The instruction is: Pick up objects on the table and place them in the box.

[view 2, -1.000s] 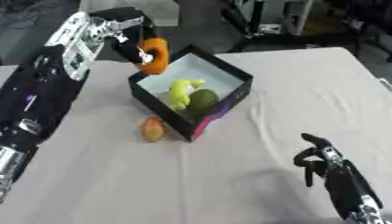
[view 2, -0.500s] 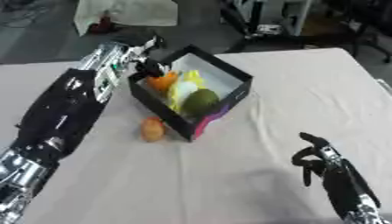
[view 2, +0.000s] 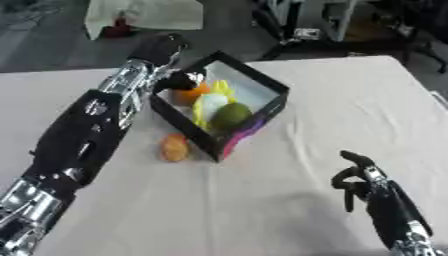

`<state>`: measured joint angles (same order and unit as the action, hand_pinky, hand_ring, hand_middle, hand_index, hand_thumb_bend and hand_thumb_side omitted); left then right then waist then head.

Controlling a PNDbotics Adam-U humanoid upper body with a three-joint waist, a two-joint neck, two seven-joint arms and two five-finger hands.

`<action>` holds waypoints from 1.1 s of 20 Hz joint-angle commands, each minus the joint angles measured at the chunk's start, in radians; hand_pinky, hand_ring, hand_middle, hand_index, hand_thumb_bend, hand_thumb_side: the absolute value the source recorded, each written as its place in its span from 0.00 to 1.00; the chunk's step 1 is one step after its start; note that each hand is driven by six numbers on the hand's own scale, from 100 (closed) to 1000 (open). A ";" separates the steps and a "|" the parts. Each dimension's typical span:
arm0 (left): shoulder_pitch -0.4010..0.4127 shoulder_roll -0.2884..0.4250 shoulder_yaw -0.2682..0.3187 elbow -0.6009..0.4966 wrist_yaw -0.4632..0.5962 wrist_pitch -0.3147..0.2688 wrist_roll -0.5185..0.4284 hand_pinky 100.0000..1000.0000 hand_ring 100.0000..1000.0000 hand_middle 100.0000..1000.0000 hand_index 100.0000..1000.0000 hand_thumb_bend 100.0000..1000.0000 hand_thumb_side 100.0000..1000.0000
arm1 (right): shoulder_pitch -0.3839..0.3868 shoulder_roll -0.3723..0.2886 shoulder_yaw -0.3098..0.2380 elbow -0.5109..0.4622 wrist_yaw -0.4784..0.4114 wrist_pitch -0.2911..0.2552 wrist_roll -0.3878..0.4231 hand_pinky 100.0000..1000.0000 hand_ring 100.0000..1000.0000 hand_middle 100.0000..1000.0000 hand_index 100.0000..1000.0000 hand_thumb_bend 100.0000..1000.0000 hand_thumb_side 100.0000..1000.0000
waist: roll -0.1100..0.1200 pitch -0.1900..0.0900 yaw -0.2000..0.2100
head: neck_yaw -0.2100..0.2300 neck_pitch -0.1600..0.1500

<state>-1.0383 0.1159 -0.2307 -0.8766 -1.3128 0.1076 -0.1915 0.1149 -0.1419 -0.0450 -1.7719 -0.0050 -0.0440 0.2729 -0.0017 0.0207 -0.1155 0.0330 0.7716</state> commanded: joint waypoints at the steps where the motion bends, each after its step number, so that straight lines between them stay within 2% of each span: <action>1: -0.024 0.095 -0.063 -0.092 0.051 -0.053 -0.020 0.74 0.72 0.79 0.88 0.16 0.74 | -0.005 -0.010 -0.009 -0.012 0.004 -0.002 -0.002 0.71 0.15 0.45 0.88 0.00 1.00 | -0.008 -0.004 0.002 | -0.009 -0.002; 8: 0.075 0.291 -0.256 -0.284 0.173 -0.175 -0.139 0.73 0.67 0.75 0.84 0.20 0.71 | 0.001 -0.019 -0.013 -0.012 0.012 -0.003 -0.005 0.71 0.15 0.45 0.88 0.00 1.00 | 0.004 -0.008 0.015 | -0.024 -0.002; 12: 0.133 0.361 -0.342 -0.307 0.240 -0.242 -0.206 0.71 0.64 0.71 0.82 0.19 0.65 | 0.001 -0.023 -0.013 -0.013 0.010 -0.004 -0.006 0.71 0.15 0.45 0.88 0.00 1.00 | 0.005 -0.009 0.012 | -0.025 -0.002; 16: 0.168 0.353 -0.363 -0.256 0.309 -0.312 -0.276 0.69 0.63 0.68 0.80 0.17 0.62 | 0.000 -0.023 -0.012 -0.014 0.009 -0.005 -0.005 0.71 0.15 0.45 0.88 0.00 1.00 | 0.004 -0.008 0.011 | -0.026 -0.002; 22: 0.177 0.325 -0.324 -0.235 0.416 -0.418 -0.382 0.68 0.63 0.69 0.81 0.15 0.58 | 0.000 -0.021 -0.012 -0.014 0.009 -0.004 -0.005 0.71 0.15 0.45 0.88 0.00 1.00 | 0.002 -0.007 0.013 | -0.027 -0.002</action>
<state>-0.8436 0.4353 -0.5741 -1.1045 -0.9205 -0.2889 -0.5551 0.1229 -0.1459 -0.0522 -1.7719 0.0034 -0.0475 0.2682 -0.0013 0.0207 -0.1033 0.0075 0.7716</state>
